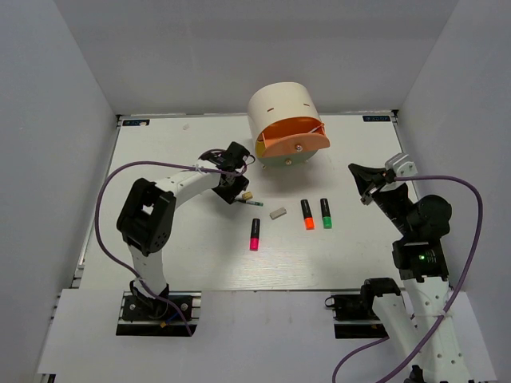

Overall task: Sort the stationery into containers
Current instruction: Pick up the pen from the center of the board.

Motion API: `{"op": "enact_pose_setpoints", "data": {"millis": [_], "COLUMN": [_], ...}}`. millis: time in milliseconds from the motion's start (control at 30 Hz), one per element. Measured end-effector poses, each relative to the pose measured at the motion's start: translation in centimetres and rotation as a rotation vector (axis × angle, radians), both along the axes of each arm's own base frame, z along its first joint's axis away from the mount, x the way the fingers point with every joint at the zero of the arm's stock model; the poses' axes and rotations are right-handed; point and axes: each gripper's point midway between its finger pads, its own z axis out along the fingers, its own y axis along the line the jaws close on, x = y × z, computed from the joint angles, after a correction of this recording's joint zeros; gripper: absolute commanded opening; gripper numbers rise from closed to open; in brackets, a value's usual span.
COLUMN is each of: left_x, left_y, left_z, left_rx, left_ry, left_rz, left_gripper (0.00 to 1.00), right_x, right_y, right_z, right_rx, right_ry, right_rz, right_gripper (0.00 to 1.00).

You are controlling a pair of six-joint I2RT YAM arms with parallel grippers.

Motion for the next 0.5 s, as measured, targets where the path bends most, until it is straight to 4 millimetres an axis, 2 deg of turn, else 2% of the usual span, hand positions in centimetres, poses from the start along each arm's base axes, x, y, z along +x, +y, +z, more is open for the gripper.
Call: {"op": "enact_pose_setpoints", "data": {"millis": [300, 500], "left_x": [-0.5, -0.9], "left_y": [1.0, 1.9], "left_z": [-0.3, -2.5], "left_rx": [0.027, 0.072], "left_ry": [0.026, 0.097], "left_rz": [0.046, 0.072], "left_gripper": [0.56, 0.55], "right_x": [0.0, -0.1], "right_y": [-0.2, -0.5], "right_z": [-0.1, 0.1], "right_rx": [0.018, 0.025], "right_ry": [0.01, 0.0], "right_rz": [-0.015, -0.032], "right_gripper": [0.06, 0.06]}}
